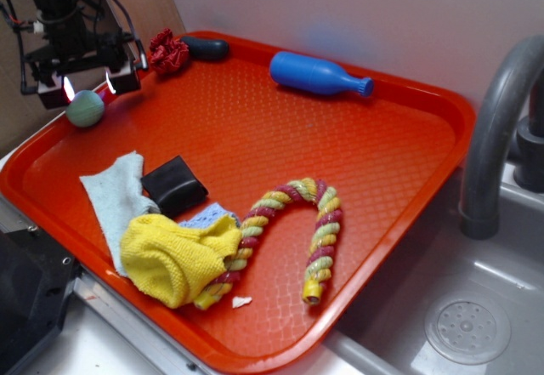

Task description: Grab the green ball.

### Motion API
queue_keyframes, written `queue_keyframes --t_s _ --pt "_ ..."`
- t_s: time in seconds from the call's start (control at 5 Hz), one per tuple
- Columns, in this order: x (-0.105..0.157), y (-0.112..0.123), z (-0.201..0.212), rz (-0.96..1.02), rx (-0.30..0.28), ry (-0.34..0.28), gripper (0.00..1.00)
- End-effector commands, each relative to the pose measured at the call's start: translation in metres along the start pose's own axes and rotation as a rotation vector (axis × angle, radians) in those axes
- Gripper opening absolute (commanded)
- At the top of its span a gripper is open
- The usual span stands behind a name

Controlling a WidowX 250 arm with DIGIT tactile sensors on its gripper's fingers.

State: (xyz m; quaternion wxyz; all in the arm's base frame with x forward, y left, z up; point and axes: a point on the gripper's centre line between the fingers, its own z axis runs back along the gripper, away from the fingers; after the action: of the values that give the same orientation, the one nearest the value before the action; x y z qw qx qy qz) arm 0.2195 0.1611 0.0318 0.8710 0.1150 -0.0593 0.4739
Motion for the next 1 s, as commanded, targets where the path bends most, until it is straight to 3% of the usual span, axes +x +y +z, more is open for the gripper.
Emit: queue_keyframes --t_s 0.0,0.6,0.8 --pt "-0.014 0.015 -0.004 -0.037 0.008 -0.042 0.00" --pt "-0.018 0.015 0.014 -0.062 -0.041 -0.090 0.00" --pt "-0.024 0.007 0.044 -0.077 -0.098 -0.081 0.00"
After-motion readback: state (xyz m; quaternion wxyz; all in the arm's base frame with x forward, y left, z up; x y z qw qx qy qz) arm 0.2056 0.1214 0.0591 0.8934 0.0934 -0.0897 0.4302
